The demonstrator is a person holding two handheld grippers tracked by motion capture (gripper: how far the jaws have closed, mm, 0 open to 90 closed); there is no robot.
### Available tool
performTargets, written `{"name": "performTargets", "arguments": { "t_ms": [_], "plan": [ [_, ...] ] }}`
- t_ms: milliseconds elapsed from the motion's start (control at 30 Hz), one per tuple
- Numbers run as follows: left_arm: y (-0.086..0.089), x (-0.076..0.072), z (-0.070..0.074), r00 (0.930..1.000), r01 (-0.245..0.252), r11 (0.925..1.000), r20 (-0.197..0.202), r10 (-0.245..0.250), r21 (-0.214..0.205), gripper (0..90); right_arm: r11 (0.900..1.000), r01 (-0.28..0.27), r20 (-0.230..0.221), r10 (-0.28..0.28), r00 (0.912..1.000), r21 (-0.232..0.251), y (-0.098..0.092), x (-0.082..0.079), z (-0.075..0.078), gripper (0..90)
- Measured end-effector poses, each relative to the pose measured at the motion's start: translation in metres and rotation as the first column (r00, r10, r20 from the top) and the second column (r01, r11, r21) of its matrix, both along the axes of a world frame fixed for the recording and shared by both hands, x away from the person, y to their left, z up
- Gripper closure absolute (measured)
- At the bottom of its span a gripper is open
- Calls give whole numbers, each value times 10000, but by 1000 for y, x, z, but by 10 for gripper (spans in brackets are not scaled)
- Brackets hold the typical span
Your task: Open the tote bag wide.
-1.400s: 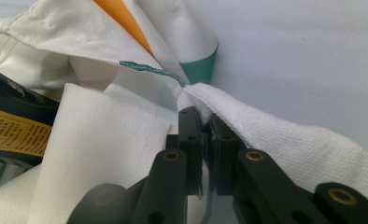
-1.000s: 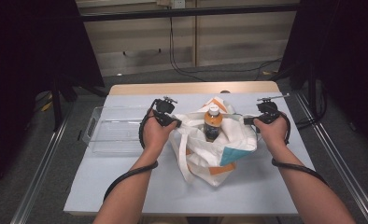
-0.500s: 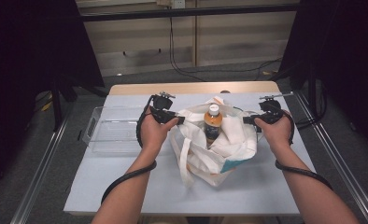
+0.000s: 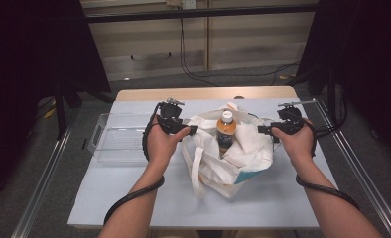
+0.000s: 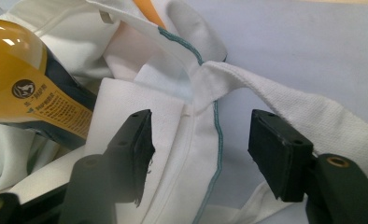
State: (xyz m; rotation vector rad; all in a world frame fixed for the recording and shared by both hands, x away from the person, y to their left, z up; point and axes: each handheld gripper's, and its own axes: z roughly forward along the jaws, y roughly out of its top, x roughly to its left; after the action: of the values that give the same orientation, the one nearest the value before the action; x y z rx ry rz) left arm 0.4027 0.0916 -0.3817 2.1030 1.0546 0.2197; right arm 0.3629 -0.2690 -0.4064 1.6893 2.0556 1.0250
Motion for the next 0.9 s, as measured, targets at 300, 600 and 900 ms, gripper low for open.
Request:
{"name": "performTargets", "arguments": {
  "t_ms": [300,600,900],
  "plan": [
    [-2,-10,-5,9996,49,9996,-293,-57,-271,333,9995,204,-147,-208,9997,-260,-2,-9,-7,332],
    [1,-13,-7,9982,126,9999,-585,-122,76,481,10000,-14,-376,12,9993,-45,-4,-16,-16,519],
    [9,-13,-22,9957,120,9995,-925,-92,298,643,9999,-121,-360,121,9993,-8,3,-16,-20,640]
  ]
}}
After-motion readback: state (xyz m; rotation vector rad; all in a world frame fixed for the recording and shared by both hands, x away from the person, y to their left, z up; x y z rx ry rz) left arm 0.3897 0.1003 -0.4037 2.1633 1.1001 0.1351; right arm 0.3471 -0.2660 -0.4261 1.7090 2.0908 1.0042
